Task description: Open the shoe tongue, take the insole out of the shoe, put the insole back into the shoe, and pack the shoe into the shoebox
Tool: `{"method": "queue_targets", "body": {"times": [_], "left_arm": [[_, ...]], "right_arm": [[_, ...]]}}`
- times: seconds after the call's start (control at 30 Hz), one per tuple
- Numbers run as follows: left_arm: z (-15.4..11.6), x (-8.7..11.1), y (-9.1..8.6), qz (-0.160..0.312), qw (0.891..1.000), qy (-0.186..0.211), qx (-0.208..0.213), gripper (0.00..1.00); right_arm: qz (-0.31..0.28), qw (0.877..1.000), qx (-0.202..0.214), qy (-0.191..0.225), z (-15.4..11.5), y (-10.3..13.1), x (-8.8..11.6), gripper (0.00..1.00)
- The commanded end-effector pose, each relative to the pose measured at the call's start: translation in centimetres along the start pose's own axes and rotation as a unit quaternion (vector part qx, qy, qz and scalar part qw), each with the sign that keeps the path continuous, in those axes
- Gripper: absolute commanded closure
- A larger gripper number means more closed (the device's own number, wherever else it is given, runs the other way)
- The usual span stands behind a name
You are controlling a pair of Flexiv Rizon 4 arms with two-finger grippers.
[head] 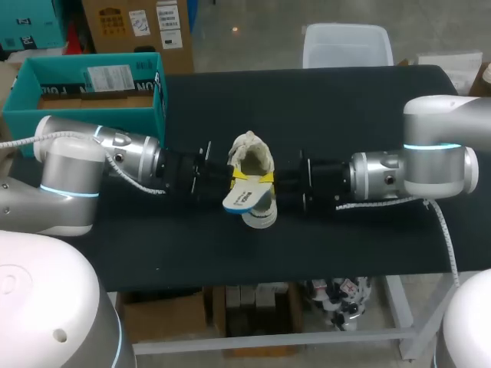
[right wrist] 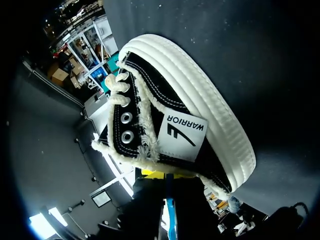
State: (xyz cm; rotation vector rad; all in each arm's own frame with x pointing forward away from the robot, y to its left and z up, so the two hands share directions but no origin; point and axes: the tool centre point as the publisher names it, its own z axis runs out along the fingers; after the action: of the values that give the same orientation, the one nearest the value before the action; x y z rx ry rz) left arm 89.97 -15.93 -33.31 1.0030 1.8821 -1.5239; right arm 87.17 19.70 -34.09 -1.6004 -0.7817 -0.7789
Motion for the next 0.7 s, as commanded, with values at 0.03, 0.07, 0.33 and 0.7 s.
{"method": "queue_targets", "body": {"times": [0.03,0.07,0.33,0.7], "left_arm": [[0.8,0.1,1.1,0.003,1.000,-0.008,-0.005,1.00],[0.8,0.1,1.4,0.001,1.000,-0.011,-0.009,1.00],[0.5,-0.4,2.0,-0.002,1.000,-0.020,-0.016,1.00],[0.1,-0.6,1.8,0.003,1.000,-0.017,-0.009,1.00]], "right_arm": [[0.003,1.000,0.002,0.000,0.3,0.4,0.2,1.00],[0.005,1.000,0.002,0.000,0.3,0.6,0.2,1.00],[0.015,1.000,0.006,0.006,0.6,1.7,-0.1,1.00],[0.012,1.000,-0.007,0.010,0.2,0.1,-0.1,0.26]]}}
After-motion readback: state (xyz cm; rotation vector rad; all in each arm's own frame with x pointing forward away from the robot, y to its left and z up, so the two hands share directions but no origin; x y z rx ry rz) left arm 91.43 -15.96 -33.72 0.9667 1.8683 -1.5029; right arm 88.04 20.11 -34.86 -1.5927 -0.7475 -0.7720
